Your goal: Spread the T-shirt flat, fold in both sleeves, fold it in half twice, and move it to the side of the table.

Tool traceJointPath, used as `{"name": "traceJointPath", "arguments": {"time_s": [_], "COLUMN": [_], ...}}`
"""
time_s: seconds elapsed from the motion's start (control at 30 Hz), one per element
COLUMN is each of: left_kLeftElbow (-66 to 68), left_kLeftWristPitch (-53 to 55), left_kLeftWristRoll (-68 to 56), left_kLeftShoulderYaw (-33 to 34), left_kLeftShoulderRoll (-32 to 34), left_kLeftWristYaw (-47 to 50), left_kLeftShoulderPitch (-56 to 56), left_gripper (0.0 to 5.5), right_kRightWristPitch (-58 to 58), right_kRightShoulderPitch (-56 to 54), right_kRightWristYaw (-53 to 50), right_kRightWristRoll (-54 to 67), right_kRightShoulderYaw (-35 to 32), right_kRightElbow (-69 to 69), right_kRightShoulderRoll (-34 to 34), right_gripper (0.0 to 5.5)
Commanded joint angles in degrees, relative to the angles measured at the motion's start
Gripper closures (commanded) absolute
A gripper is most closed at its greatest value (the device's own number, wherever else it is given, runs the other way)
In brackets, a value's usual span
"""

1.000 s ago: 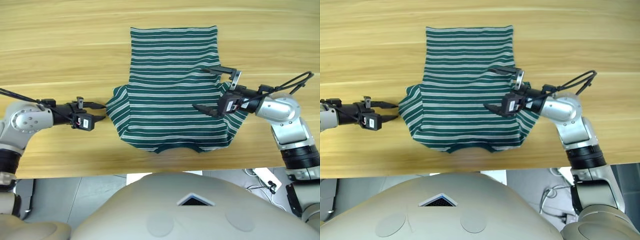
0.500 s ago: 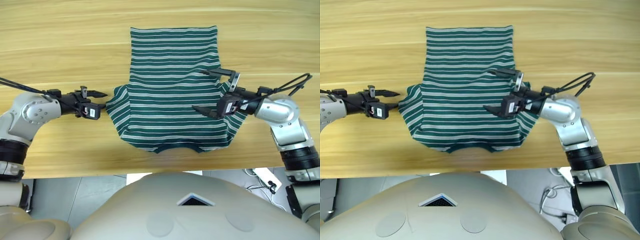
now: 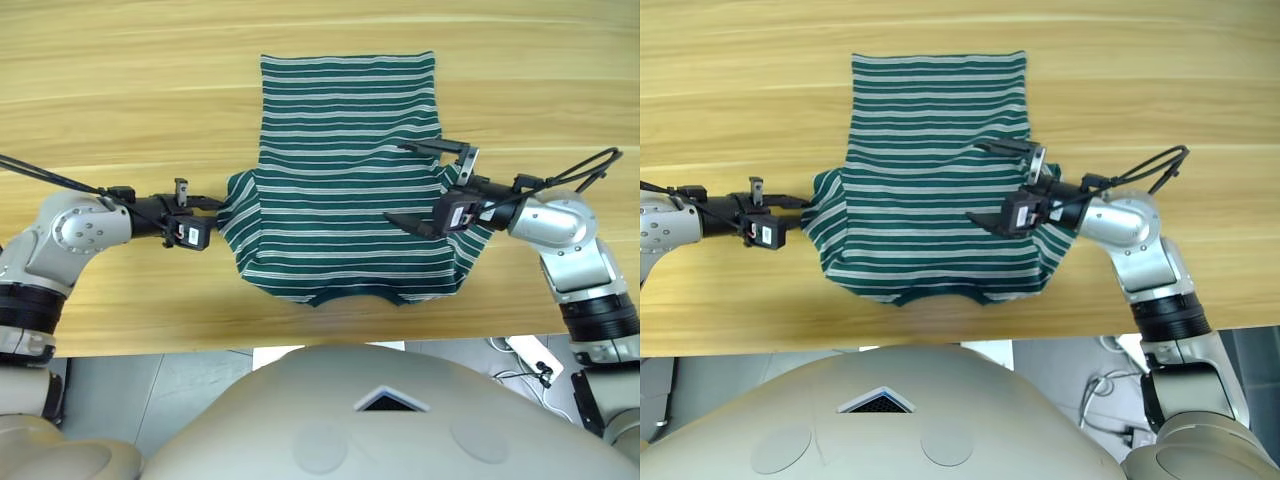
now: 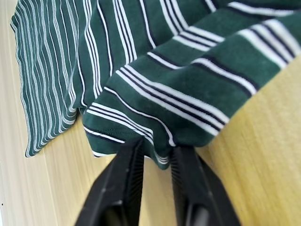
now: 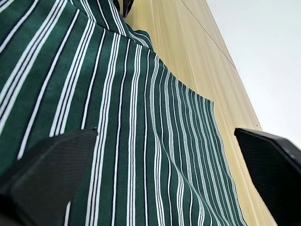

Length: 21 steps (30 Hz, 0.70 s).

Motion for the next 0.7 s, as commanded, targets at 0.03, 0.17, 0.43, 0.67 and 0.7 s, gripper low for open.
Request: {"name": "traceJointPath", "arguments": {"time_s": [0.03,0.17,0.43,0.67,0.7], "left_kLeftElbow": [2.46,3.19,0.58,5.84,6.41], "left_kLeftWristPitch": [0.67,0.32,-3.93,-4.76,-4.89], "left_kLeftWristRoll": [2.29,3.14,-2.21,1.45,2.06], "left_kLeftShoulderYaw": [0.97,1.37,2.07,3.23,3.30], "left_kLeftShoulderRoll": [0.96,0.67,-0.64,-0.58,-0.65], "left_kLeftWristYaw": [1.43,2.45,3.21,7.75,8.34], "left_kLeftShoulderPitch": [-1.48,-1.92,-0.66,-1.83,-1.93], "left_gripper": [5.10,5.49,5.49,5.49,5.49], "right_kRightWristPitch": [-0.13,-0.20,-0.26,-0.32,-0.35], "right_kRightShoulderPitch": [0.57,0.51,0.14,-0.25,-0.22], "right_kRightWristYaw": [-0.08,-0.06,0.05,0.14,0.14], "right_kRightWristRoll": [-0.35,-0.27,-0.25,-0.54,-0.56], "right_kRightShoulderYaw": [0.23,0.16,0.18,0.58,0.61], "right_kRightElbow": [-0.86,-0.66,-0.34,-0.18,-0.20], "right_kRightShoulderRoll": [-0.38,-0.42,-0.43,-0.25,-0.28], "right_gripper": [0.10,0.10,0.10,0.10,0.10]}}
